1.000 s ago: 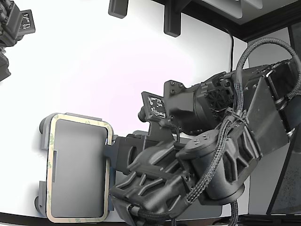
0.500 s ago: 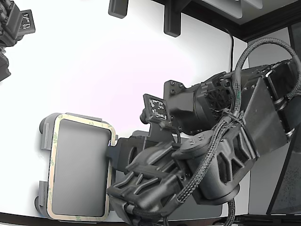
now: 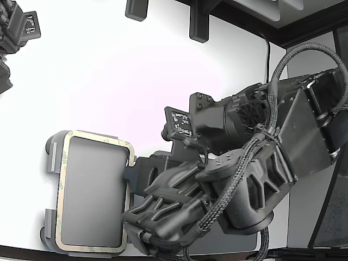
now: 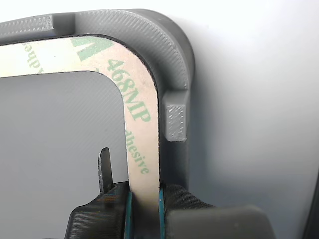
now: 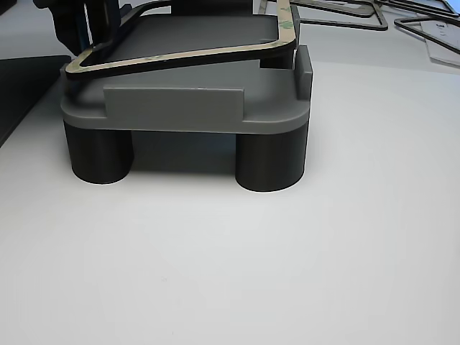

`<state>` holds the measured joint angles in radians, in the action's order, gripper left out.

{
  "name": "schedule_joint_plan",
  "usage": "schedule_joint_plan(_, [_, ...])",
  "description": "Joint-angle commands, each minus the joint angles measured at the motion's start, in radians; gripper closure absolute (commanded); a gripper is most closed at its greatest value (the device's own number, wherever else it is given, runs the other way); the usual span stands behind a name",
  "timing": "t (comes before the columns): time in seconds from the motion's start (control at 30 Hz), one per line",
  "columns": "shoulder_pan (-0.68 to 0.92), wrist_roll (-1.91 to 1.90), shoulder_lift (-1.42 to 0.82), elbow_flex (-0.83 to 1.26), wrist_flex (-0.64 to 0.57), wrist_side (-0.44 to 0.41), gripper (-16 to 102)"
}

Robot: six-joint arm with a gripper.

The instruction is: Move top rectangular frame to the holder.

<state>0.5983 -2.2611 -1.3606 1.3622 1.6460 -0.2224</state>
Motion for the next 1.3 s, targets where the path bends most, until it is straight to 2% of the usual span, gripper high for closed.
schedule_joint_plan(0.0, [-0.017,0.002,-0.025,-0.015,0.003,0.003,97])
schedule_joint_plan(0.97, [-0.017,0.011,-0.011,-0.026,-0.008,0.002,95])
schedule_joint_plan(1.03, [-0.017,0.015,-0.011,-0.026,-0.008,-0.005,85])
schedule_joint_plan(1.07, [-0.017,0.018,-0.011,-0.028,-0.009,-0.005,73])
schedule_joint_plan(1.17, [-0.017,0.029,-0.011,-0.035,-0.011,-0.017,-3])
schedule_joint_plan(1.2, [-0.017,0.034,-0.011,-0.043,-0.011,-0.021,-14])
schedule_joint_plan(1.27, [-0.017,0.044,-0.009,-0.06,-0.008,-0.032,-14])
